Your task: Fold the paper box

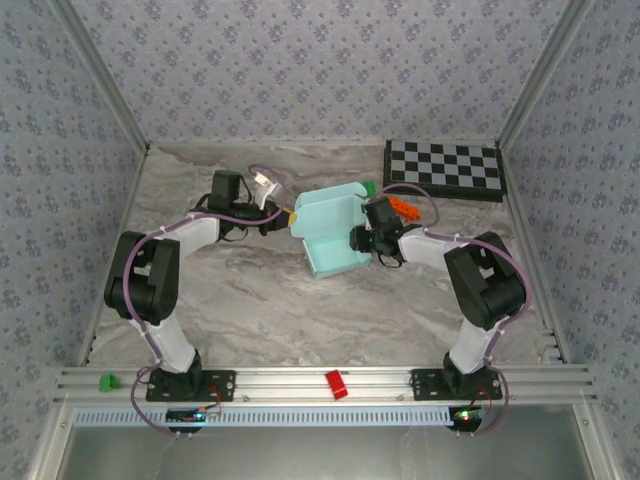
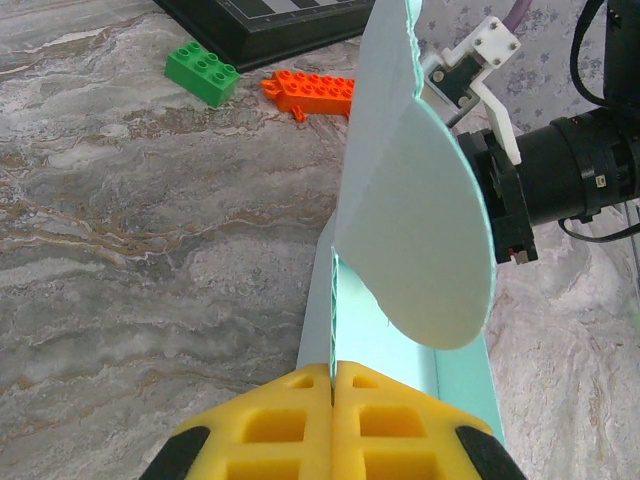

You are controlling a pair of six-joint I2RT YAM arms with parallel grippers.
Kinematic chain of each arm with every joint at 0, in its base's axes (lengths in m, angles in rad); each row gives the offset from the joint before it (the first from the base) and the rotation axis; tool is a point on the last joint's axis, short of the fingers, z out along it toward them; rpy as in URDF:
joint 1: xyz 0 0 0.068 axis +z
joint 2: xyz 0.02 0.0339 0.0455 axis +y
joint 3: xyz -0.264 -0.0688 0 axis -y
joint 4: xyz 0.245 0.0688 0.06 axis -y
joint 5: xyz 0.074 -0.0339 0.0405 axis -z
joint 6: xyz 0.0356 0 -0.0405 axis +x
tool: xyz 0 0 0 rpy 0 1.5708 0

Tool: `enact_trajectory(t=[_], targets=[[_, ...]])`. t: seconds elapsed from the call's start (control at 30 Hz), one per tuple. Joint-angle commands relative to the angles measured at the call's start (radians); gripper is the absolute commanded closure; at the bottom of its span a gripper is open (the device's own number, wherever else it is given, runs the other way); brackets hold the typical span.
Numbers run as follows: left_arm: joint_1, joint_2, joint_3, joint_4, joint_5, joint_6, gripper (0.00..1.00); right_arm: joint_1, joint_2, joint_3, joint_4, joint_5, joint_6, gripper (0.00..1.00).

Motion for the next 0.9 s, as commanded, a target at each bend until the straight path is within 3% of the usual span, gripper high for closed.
enact_trajectory(t=[0.0, 0.2, 0.87], targets=[[-0.003, 0.004, 0.025, -0.006, 0.031, 0.017, 1.0, 0.002, 0.023, 0.023, -0.047, 0.037, -0.018, 0.63], [-0.002, 0.004, 0.026, -0.007, 0.031, 0.017, 1.0, 0.008, 0.029, 0.032, -0.073, 0.068, -0.024, 0.73], [0.001, 0.011, 0.032, -0.01, 0.034, 0.014, 1.0, 0.027, 0.057, 0.065, -0.115, 0.1, -0.037, 0.64]])
